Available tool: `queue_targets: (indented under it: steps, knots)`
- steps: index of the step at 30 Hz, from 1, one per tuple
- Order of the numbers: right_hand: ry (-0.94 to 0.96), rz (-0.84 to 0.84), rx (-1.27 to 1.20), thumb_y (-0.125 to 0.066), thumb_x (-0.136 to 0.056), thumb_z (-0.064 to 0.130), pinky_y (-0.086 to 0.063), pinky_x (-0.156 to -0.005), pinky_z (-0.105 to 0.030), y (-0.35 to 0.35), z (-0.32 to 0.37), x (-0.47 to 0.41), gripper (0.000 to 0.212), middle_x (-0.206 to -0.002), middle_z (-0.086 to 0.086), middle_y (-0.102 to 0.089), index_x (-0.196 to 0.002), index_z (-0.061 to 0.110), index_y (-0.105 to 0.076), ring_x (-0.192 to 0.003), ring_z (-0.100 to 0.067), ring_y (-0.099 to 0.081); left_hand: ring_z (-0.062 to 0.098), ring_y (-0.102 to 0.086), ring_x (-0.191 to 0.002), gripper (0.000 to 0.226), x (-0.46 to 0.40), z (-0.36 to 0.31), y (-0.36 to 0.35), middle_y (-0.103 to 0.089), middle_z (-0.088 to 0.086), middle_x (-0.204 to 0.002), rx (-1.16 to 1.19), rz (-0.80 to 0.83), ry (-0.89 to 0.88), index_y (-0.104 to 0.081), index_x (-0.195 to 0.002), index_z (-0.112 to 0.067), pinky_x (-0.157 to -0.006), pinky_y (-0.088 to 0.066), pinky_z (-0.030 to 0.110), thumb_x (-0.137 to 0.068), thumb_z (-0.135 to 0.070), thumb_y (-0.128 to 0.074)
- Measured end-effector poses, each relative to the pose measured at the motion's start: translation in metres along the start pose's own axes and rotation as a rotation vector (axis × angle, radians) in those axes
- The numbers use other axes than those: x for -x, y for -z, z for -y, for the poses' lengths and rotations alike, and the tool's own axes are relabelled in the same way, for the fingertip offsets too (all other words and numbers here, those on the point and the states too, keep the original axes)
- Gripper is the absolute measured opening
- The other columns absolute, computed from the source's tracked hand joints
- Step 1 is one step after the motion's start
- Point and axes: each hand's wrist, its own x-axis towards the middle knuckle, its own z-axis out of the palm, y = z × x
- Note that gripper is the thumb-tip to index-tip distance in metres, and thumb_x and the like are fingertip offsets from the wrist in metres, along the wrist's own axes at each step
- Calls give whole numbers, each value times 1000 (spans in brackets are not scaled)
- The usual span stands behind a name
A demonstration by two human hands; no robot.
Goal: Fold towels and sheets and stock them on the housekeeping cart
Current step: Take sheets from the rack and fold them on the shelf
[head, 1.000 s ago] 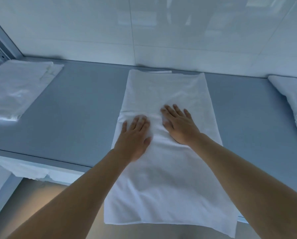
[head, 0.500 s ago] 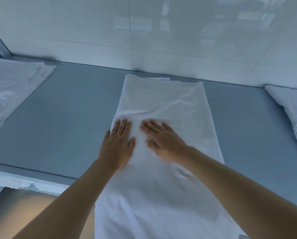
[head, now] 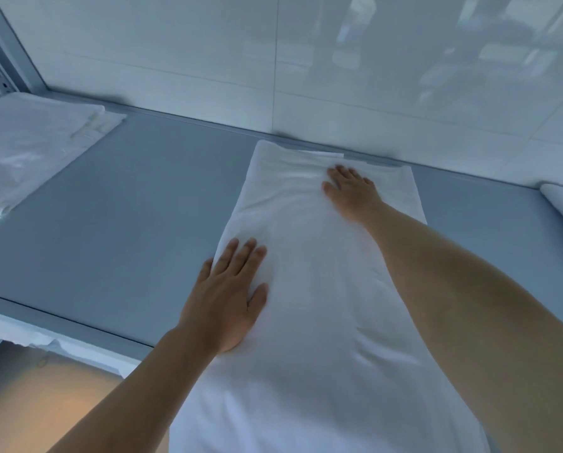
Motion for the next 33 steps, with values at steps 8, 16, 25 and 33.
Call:
queue_targets:
  steps: [8,16,25,33]
  knots:
    - [17,-44,7,-22,-109,49,-9,-127,-44,5,-57,74,62,-173,6,-5,-165,25,-12,-159,-16,-6,7,3,-158,70,12,-4,7,-5,-18,-171,52,11,15,-12,-164,-37,-127,-15,42,-98,-59,-18]
    - [139,-57,-83,-23,-100,65,-4,-127,-42,-28,-12,144,70,-171,16,-1,-164,38,-9,-158,-11,2,18,-30,-152,74,14,13,29,-36,-10,-164,-3,48,-39,-36,-158,-30,-117,-34,46,-92,-61,-21]
    - [127,-77,-56,-19,-97,70,-4,-128,-46,-43,33,202,74,-171,20,2,-163,40,-6,-158,-11,6,17,1,-159,74,-33,35,36,-2,-7,-173,-106,159,-325,-11,-165,-27,-128,-11,48,-101,-62,-25]
    - [132,-60,-40,-21,-100,67,-5,-128,-46,-47,52,259,71,-171,20,5,-163,40,-5,-158,-11,8,14,5,-159,79,24,40,23,2,-10,-173,-51,141,-333,-6,-165,-29,-129,-2,45,-97,-69,-12]
